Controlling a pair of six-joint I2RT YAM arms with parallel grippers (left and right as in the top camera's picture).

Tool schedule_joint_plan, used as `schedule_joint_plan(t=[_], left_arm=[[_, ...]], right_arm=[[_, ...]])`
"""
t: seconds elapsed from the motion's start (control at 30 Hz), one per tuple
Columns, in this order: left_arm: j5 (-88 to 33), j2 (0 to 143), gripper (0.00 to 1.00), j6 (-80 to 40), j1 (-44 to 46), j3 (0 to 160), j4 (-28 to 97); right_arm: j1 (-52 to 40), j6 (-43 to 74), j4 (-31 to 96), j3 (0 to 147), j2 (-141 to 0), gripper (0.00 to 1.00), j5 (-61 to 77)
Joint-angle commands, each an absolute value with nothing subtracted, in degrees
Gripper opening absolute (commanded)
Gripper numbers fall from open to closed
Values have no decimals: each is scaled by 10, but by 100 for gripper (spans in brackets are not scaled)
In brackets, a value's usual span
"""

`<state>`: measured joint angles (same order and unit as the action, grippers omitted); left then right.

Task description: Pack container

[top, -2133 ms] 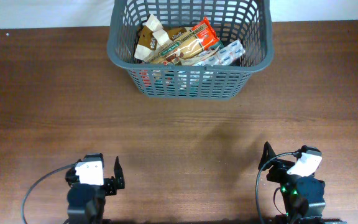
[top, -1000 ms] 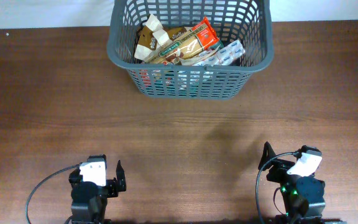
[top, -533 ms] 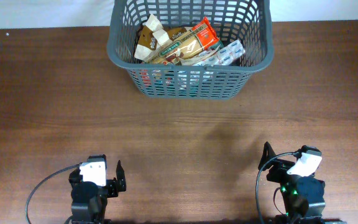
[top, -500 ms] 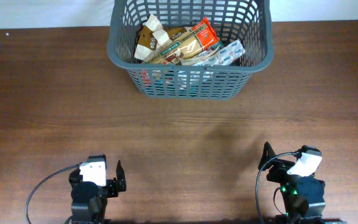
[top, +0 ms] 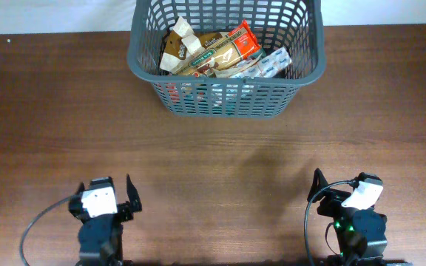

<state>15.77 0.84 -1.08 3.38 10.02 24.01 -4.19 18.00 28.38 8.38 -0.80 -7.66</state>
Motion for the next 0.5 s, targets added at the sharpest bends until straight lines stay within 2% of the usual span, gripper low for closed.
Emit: schedule_joint_plan(t=[0.0,0.2,0.47], left_arm=[[174,3,99,-5,36,106,158],[174,3,99,-4,36,106,40],[174,3,99,-4,36,81,25]], right_arm=[[-44,183,284,79,-2,99,-86],[-44,183,284,79,-2,99,-86],[-44,183,284,79,-2,99,-86]])
